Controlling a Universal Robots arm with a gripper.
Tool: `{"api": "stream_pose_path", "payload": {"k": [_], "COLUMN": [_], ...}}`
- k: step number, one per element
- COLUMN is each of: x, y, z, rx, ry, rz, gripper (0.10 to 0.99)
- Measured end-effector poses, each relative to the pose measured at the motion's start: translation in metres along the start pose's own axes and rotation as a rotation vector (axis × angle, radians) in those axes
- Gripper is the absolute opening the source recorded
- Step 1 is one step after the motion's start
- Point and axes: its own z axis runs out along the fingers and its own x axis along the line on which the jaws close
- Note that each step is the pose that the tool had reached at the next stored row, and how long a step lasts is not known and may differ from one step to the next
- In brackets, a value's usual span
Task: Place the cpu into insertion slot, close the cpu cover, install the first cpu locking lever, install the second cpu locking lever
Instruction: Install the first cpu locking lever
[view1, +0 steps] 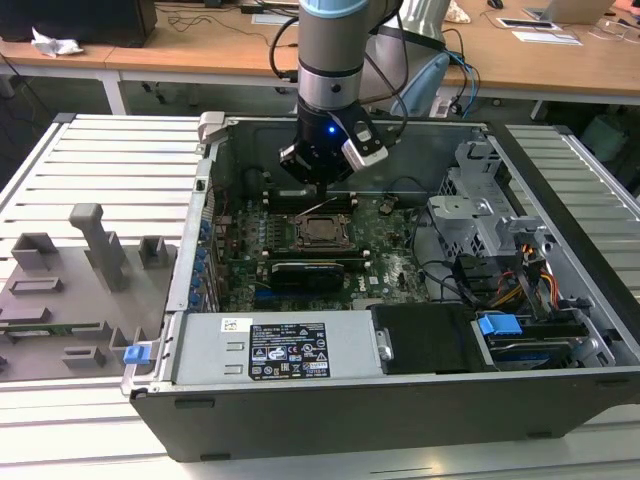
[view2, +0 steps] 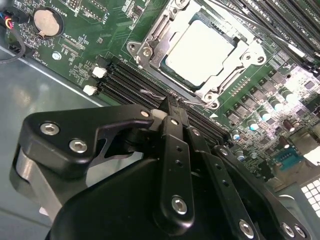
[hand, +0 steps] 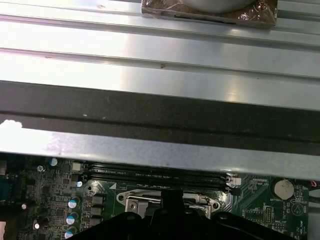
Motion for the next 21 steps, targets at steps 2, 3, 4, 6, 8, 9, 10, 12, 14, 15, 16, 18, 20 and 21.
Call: {"api": "stream_pose_path", "payload": {"k": [2,3,4,6,8,9,10,12,14,15,16,18,20,21], "x": [0.0000,0.0000,-0.0001,-0.0005,-0.0012,-0.0016,-0.0023,-0.0032,-0.0059,-0.0074,-0.0125,-0.0156,-0.0169,-0.0170], "y": [0.0006,0.0012,0.0019,0.0031,0.0039,0.0045,0.0054,0.0059,0.0059,0.0057,0.0051,0.0048,0.0046,0.0045], "z": [0.0003,0.0005,0.0011,0.0032,0.0047,0.0054,0.0066,0.0079,0.0097,0.0101,0.0119,0.0130,0.0142,0.0151], "rx": [0.000,0.000,0.000,0.000,0.000,0.000,0.000,0.000,0.000,0.000,0.000,0.000,0.000,0.000], "ry": [-0.0001,0.0000,0.0000,-0.0001,0.0001,0.0001,0.0000,0.0000,0.0000,-0.0001,-0.0004,-0.0007,-0.0008,-0.0010], "rz": [0.000,0.000,0.000,0.000,0.000,0.000,0.000,0.000,0.001,0.001,0.005,0.009,0.011,0.011], "gripper": [0.106,0.106,0.106,0.106,0.106,0.106,0.106,0.106,0.106,0.106,0.106,0.106,0.106,0.106]}}
